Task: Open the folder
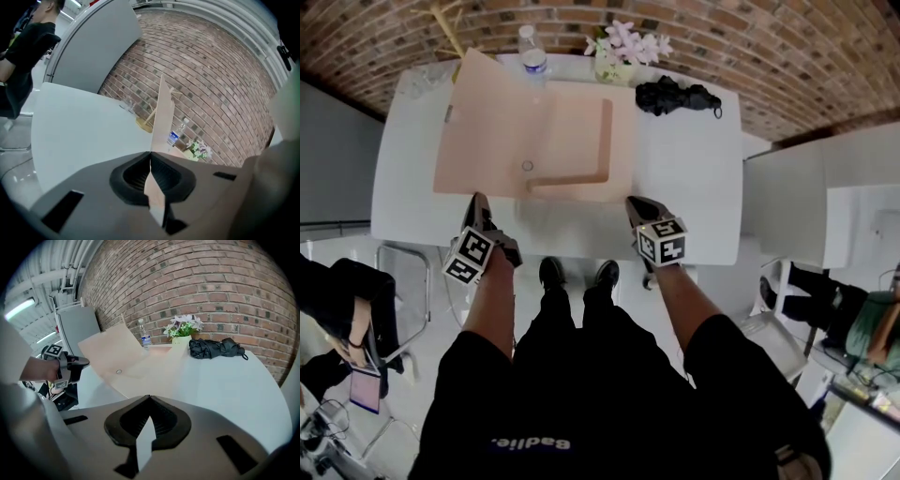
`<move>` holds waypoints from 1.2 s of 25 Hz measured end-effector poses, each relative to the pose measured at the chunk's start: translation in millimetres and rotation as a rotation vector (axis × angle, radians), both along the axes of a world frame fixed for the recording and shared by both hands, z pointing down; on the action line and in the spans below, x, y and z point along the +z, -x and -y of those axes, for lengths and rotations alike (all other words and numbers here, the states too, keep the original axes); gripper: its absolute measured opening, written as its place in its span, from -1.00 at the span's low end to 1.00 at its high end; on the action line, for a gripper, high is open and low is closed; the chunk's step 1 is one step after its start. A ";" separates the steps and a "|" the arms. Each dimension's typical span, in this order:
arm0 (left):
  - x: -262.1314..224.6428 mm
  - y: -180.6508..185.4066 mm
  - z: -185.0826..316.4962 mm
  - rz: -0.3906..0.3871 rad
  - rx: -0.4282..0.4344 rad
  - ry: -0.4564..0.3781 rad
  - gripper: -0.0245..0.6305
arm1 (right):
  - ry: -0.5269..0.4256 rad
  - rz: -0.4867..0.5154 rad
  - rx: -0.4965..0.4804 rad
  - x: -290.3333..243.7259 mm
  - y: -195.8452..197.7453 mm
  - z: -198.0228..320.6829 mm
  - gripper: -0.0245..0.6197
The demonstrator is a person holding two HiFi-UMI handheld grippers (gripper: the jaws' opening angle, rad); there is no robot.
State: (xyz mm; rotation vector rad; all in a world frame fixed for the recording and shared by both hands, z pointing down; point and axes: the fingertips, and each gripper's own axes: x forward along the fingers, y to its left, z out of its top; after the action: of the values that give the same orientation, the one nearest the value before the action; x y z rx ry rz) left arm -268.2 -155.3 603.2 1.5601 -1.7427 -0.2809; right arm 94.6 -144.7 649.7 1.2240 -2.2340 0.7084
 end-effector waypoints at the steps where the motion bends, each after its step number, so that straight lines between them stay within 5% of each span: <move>1: 2.9 2.9 -0.1 0.001 -0.009 0.011 -0.90 | 0.002 -0.002 -0.002 0.0 0.1 -0.1 -0.84; 18: 65.8 46.2 -0.4 -0.138 -0.154 0.200 -0.89 | 0.010 -0.025 -0.007 0.4 0.0 -1.0 -0.84; 30: 97.1 54.8 -0.8 -0.174 -0.147 0.325 -0.86 | 0.028 -0.037 -0.021 0.8 0.1 -1.3 -0.84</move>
State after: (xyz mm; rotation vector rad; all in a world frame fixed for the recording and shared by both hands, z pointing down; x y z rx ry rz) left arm -323.0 -154.5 700.3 1.1454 -1.6733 -0.1878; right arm 94.5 -143.4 650.5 1.1888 -2.1967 0.7004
